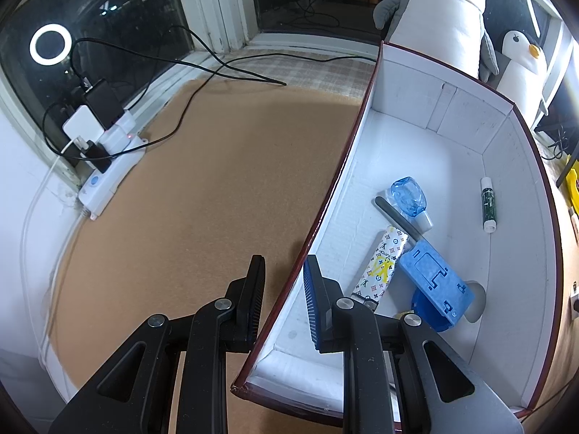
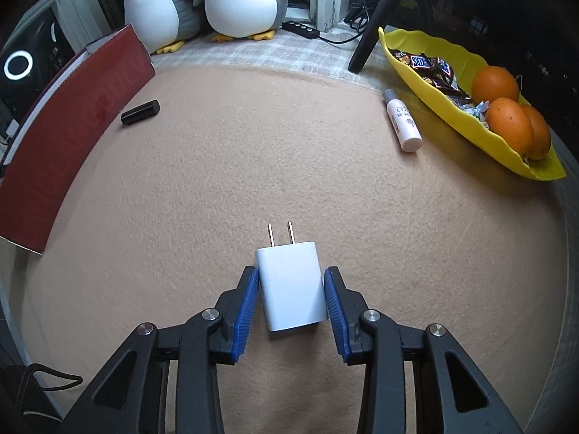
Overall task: Organize rigid objects
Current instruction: 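Carry the white charger into the box and release it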
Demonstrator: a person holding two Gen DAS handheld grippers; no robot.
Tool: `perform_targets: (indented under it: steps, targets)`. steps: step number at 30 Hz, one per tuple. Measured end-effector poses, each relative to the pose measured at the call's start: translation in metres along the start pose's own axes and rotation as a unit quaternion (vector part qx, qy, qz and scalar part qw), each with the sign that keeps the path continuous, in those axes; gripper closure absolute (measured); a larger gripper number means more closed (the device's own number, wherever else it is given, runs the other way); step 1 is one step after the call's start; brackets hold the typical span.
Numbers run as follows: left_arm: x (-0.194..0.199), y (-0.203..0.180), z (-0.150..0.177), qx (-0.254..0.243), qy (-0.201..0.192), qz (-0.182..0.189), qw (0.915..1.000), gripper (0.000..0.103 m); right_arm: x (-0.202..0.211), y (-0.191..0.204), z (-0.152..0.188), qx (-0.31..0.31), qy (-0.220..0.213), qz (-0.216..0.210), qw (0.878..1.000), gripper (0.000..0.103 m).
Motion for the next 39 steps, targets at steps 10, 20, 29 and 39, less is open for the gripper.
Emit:
perform_targets:
  steps: [10,20,29,39]
  targets:
    - [0.000,0.000,0.000,0.000,0.000,0.000,1.0000,0.084,-0.002,0.009,-0.003,0.013,0.011,0.004,1.000,0.072]
    - [0.001,0.001,0.001,0.004,-0.001,0.009,0.9999,0.084,0.047,0.052,-0.048,0.023,-0.053,-0.030,0.998,0.071]
    - [0.002,0.005,0.001,0.012,-0.005,0.028,0.9995,0.084,0.070,0.141,-0.114,0.070,-0.109,-0.085,0.988,0.071]
    - [0.004,0.013,0.001,0.021,-0.012,0.051,0.9984,0.086,0.064,0.242,-0.165,0.150,-0.118,-0.100,0.976,0.071]
Point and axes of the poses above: each gripper's, at about its wrist camera, not at the fingertips, and x roughly against the way its jaws point, y to its left, z to its underside, the point moved 2 cm from there along -x, roughly the way its jaws point, and after that the axes turned 5 degrees about x, right-handed, at the moved point
